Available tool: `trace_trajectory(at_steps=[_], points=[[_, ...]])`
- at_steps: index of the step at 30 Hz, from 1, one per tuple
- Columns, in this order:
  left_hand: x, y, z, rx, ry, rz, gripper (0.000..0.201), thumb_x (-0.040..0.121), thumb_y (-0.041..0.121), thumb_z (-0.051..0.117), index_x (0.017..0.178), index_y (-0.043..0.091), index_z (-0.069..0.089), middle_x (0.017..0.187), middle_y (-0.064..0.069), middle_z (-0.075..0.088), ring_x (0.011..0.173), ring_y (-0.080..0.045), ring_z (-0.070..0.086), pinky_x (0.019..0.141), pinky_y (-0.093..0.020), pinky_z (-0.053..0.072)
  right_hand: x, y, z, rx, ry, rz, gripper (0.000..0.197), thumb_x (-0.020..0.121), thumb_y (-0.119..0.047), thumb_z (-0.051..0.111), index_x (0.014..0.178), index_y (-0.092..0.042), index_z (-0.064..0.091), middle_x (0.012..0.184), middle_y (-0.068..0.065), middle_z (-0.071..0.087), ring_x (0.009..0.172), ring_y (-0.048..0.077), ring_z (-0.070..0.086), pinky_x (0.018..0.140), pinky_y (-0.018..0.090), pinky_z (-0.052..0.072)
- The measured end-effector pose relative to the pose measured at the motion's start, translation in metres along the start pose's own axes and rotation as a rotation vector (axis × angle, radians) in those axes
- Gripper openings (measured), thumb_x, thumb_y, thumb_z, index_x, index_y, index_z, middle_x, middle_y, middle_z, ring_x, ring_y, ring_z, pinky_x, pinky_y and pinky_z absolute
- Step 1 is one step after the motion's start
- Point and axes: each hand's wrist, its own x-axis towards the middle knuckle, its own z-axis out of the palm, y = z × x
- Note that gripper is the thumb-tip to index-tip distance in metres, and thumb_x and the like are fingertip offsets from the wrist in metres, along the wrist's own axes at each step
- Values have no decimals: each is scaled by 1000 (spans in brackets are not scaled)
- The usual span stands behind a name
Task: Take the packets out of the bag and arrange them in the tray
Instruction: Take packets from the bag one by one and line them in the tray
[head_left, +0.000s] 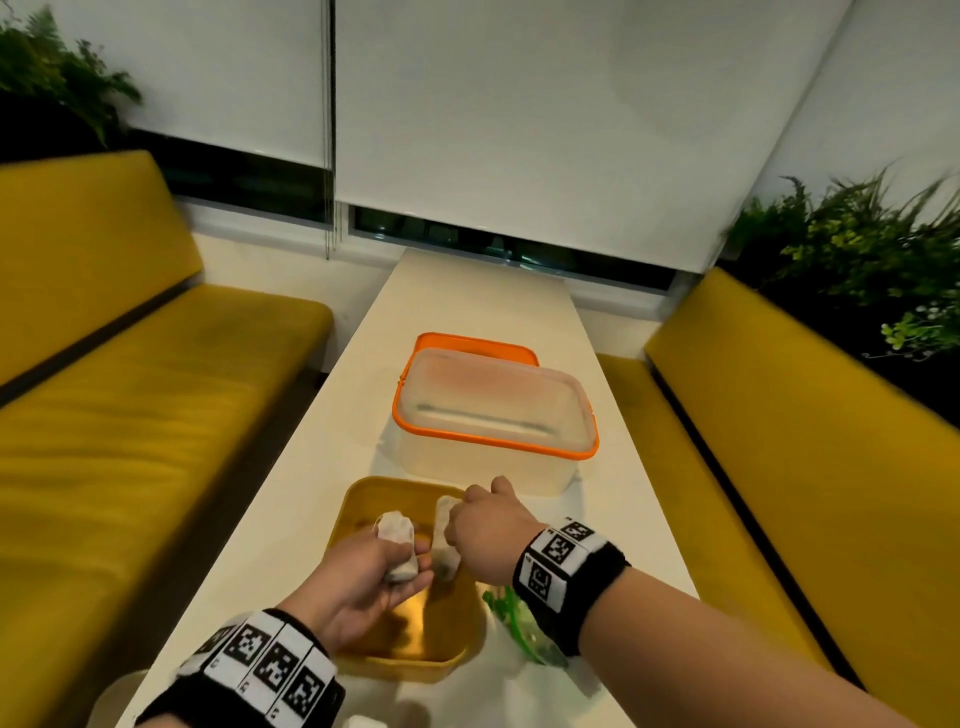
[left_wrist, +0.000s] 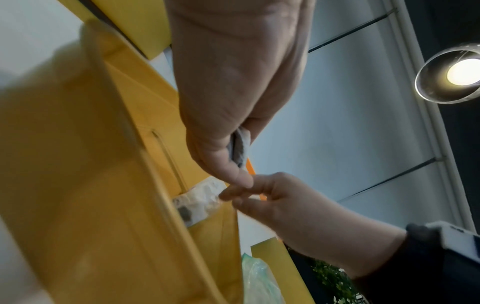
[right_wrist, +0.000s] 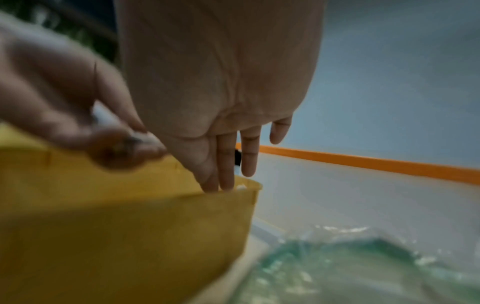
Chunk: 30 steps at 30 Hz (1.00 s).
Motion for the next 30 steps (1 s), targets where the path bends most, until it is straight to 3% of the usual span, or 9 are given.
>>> trace_trajectory(at_steps=[2,5,8,10,13,18,24,27,30], points=[[-1,-1,6,0,-12,13,21,94,-10,42,102,6,53,96,-21,63,84,-29,62,57,-33,59,-4,3,2,166,99,76,25,92,-22,46,107,-19,65,111,5,59,108,28,44,87,43,27],[-1,-3,15,48,-53,32,23,91,-10,48,106,6,55,96,-21,66,86,-30,64,59,-32,60,-12,7,3,650,293,242,31,95,-33,45,119,-23,61,118,0,61,111,24,50,92,39,35],[1,-10,27,137,-72,55,33,86,-13,52,111,6,58,99,-21,68,89,-31,66,63,-33,59,-24,5,5,1067,354,308,37,88,-39,59,121,-22,59,110,-2,65,95,15,58,81,24,43],[2,-15,34,204,-73,83,36,84,-15,52,111,8,60,95,-18,71,85,-27,68,64,-33,58,-28,0,9,1086,382,326,31,84,-31,63,112,-21,63,105,-1,66,86,11,55,76,22,42],[5,-20,47,273,-85,95,36,83,-13,55,110,9,60,94,-16,72,88,-28,68,65,-34,55,-37,2,17,1039,448,388,19,80,-26,63,96,-18,67,101,2,67,87,17,58,77,27,46],[7,-20,61,299,-121,98,25,86,-9,57,104,9,56,79,-12,62,70,-19,57,49,-22,48,-45,12,23,1073,470,458,18,82,-26,61,94,-16,69,95,6,70,90,23,62,80,32,51],[8,-20,67,287,-155,116,19,88,-1,59,102,12,55,74,-8,58,67,-16,53,54,-24,43,-52,16,24,1198,499,462,4,80,-19,65,79,-21,62,75,-4,60,72,12,53,63,19,42],[2,-20,66,273,-166,97,16,90,10,60,106,13,57,77,-8,60,69,-17,55,58,-26,45,-57,24,32,1272,513,516,26,83,-19,65,65,-29,49,67,-6,55,67,12,54,58,16,40],[-1,-20,61,273,-151,73,16,93,12,56,110,12,56,74,-7,59,66,-16,55,58,-27,45,-62,27,40,1366,530,560,26,81,-16,67,66,-28,50,68,-1,58,64,15,58,58,18,44]])
